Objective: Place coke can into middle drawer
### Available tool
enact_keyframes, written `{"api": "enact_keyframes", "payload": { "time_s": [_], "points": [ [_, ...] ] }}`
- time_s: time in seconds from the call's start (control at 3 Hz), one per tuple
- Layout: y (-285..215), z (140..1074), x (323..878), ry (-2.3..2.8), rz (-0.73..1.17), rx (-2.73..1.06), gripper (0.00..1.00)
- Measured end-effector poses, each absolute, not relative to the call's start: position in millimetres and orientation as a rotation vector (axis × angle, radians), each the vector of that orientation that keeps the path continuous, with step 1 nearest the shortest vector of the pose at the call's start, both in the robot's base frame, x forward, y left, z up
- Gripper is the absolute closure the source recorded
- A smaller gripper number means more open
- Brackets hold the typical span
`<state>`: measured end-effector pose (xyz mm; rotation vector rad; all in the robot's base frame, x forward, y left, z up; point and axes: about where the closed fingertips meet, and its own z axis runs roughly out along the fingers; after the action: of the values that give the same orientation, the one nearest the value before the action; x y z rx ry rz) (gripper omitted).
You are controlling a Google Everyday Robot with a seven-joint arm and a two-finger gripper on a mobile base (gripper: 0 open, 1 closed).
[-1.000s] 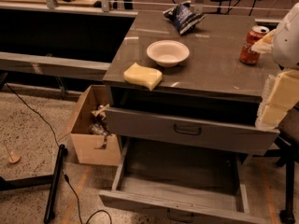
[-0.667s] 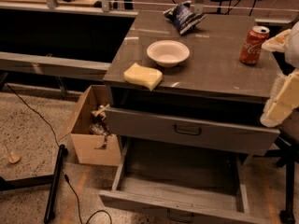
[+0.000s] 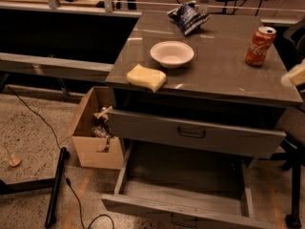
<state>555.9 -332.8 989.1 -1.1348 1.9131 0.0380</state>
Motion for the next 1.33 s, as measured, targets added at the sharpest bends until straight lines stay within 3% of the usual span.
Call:
{"api": "enact_keyframes", "payload": {
  "time_s": [0.67,1.33],
  "points": [
    [-376.2,966.1,650.8,1.729,0.258,-0.706,0.0],
    [-400.7,948.3,692.1,1.708,0.267,-0.497,0.0]
  ]
}}
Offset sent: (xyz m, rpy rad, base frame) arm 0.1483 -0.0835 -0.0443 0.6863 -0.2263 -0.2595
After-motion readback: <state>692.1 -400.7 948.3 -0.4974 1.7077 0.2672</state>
